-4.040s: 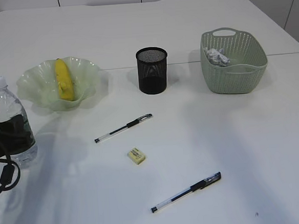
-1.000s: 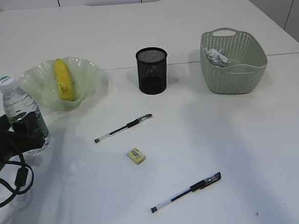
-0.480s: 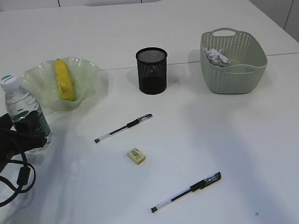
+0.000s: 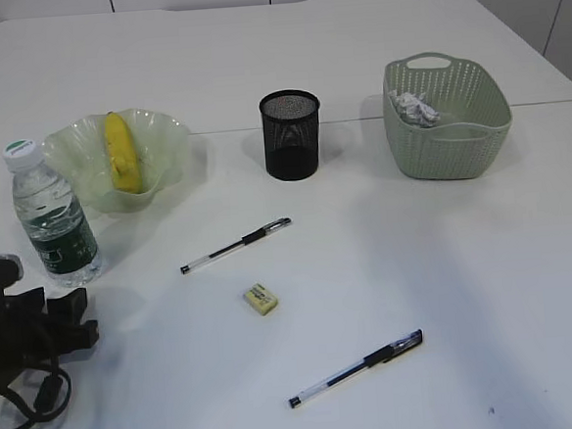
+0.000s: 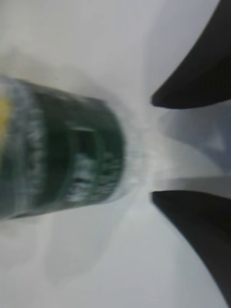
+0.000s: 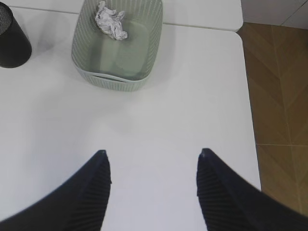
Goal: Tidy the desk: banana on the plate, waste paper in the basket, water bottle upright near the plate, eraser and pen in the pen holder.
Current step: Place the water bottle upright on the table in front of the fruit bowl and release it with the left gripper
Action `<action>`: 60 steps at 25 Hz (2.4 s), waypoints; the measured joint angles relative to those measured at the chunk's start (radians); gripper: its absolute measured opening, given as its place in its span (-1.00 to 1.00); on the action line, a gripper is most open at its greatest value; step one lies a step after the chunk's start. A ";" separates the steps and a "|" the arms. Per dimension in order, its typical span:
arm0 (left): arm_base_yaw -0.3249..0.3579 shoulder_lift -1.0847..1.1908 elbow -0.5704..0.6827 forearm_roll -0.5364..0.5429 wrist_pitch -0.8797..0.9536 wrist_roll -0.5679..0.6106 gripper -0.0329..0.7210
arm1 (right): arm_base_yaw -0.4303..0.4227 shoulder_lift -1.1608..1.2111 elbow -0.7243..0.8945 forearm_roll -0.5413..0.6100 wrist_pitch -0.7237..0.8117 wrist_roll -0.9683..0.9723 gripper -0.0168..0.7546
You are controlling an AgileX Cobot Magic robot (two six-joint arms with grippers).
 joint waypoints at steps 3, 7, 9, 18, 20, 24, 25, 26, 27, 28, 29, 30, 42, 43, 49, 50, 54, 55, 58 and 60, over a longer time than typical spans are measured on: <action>0.000 0.012 0.010 0.009 0.043 0.000 0.10 | 0.000 0.000 0.000 -0.002 -0.002 0.000 0.15; 0.000 0.008 0.010 0.013 0.044 0.000 0.10 | 0.000 -0.002 0.000 -0.010 -0.007 0.000 0.15; 0.000 -0.003 0.010 0.021 0.056 0.000 0.10 | 0.000 -0.002 0.000 -0.018 -0.013 0.000 0.15; 0.000 -0.036 0.010 0.057 0.079 0.000 0.47 | 0.000 -0.002 0.000 -0.035 -0.015 0.000 0.15; 0.000 -0.039 0.010 0.057 0.079 0.000 0.50 | 0.000 -0.002 0.000 -0.036 -0.015 0.000 0.15; 0.000 -0.053 0.010 0.055 0.081 0.000 0.52 | 0.000 -0.002 0.000 -0.038 -0.015 0.000 0.15; 0.000 -0.062 0.010 0.055 0.081 0.000 0.52 | 0.000 -0.002 0.000 -0.038 -0.015 0.000 0.15; 0.000 -0.073 0.010 0.055 0.081 -0.001 0.52 | 0.000 -0.002 0.000 -0.038 -0.015 0.000 0.15; 0.000 -0.082 0.010 0.053 0.081 -0.002 0.52 | 0.000 -0.002 0.000 -0.038 -0.015 0.000 0.15; 0.000 -0.094 0.010 0.051 0.081 -0.002 0.52 | 0.000 -0.002 0.000 -0.038 -0.015 0.000 0.15; 0.000 -0.103 0.010 0.051 0.081 -0.002 0.52 | 0.000 -0.002 0.000 -0.038 -0.015 0.000 0.15; 0.000 -0.114 0.010 0.049 0.081 -0.002 0.52 | 0.000 -0.002 0.000 -0.038 -0.015 0.000 0.15; 0.000 -0.208 0.013 0.030 0.081 -0.002 0.52 | 0.000 -0.002 0.000 -0.038 -0.015 0.000 0.15; 0.000 -0.208 0.013 0.030 0.081 -0.002 0.52 | 0.000 -0.002 0.000 -0.038 -0.015 0.000 0.15; 0.000 -0.225 0.013 0.030 0.083 -0.002 0.53 | 0.000 -0.002 0.000 -0.038 -0.015 -0.002 0.15; 0.000 -0.233 0.013 0.030 0.084 -0.002 0.53 | 0.000 -0.002 0.000 -0.038 -0.015 -0.002 0.15; 0.000 -0.275 0.013 0.028 0.084 -0.002 0.53 | 0.000 -0.002 0.000 -0.038 -0.015 -0.002 0.15; 0.000 -0.287 0.013 0.027 0.084 -0.002 0.53 | 0.000 -0.002 0.000 -0.038 -0.015 -0.002 0.15; 0.000 -0.329 0.013 0.026 0.084 -0.002 0.53 | 0.000 -0.002 0.000 -0.038 -0.015 -0.002 0.15; 0.000 -0.353 0.013 0.026 0.084 0.000 0.53 | 0.000 -0.002 0.000 -0.038 -0.015 -0.002 0.15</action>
